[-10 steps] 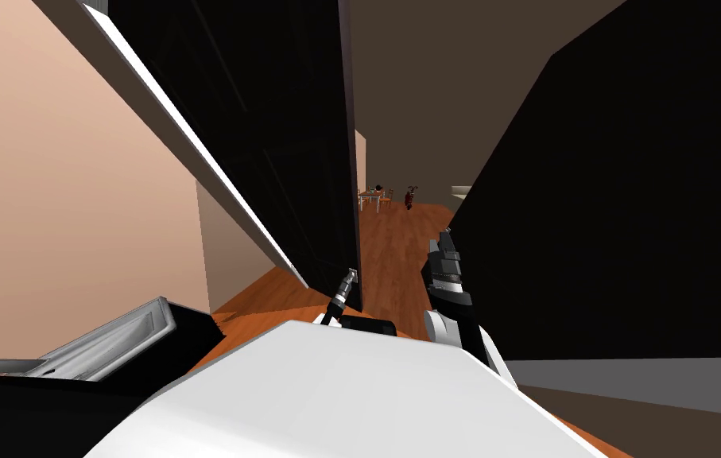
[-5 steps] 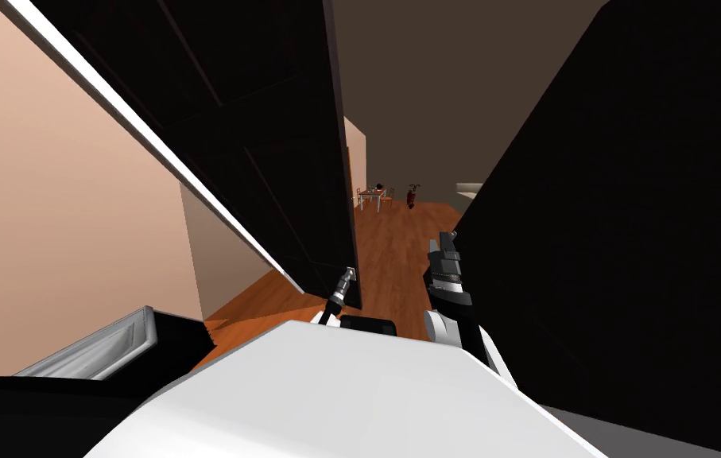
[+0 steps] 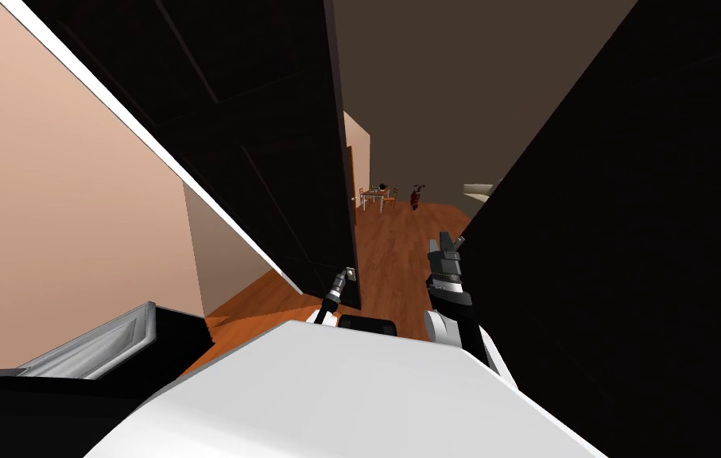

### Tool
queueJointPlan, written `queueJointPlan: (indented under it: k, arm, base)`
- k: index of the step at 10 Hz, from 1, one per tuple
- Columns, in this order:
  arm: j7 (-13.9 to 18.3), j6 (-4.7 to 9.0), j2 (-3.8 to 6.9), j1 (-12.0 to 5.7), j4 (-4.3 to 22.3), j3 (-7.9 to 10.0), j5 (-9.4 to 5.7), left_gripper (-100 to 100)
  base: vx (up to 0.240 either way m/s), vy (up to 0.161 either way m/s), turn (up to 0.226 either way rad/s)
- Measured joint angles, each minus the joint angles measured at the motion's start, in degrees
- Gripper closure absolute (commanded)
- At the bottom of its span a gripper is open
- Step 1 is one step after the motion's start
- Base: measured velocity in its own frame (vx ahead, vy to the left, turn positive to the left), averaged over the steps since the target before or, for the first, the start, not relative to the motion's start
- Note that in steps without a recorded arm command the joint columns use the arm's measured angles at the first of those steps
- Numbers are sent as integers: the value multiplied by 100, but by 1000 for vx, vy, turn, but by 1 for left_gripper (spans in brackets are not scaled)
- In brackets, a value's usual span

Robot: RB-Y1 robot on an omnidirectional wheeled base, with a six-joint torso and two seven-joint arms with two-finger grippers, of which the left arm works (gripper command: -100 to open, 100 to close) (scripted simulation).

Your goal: Push the door open

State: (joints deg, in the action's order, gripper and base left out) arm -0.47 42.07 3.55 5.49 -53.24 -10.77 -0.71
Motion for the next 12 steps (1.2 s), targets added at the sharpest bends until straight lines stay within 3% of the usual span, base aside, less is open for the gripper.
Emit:
queueJointPlan:
  k: [5,7,12]
  arm:
    - [31,-10,2,100,-114,-51,-20,-100]
    - [40,-24,-70,140,-167,-72,-28,-100]
    - [19,28,-25,88,-85,-23,-41,-100]
  base:
    - [-197,-24,28]
    - [-156,-12,22]
    - [172,-30,-23]
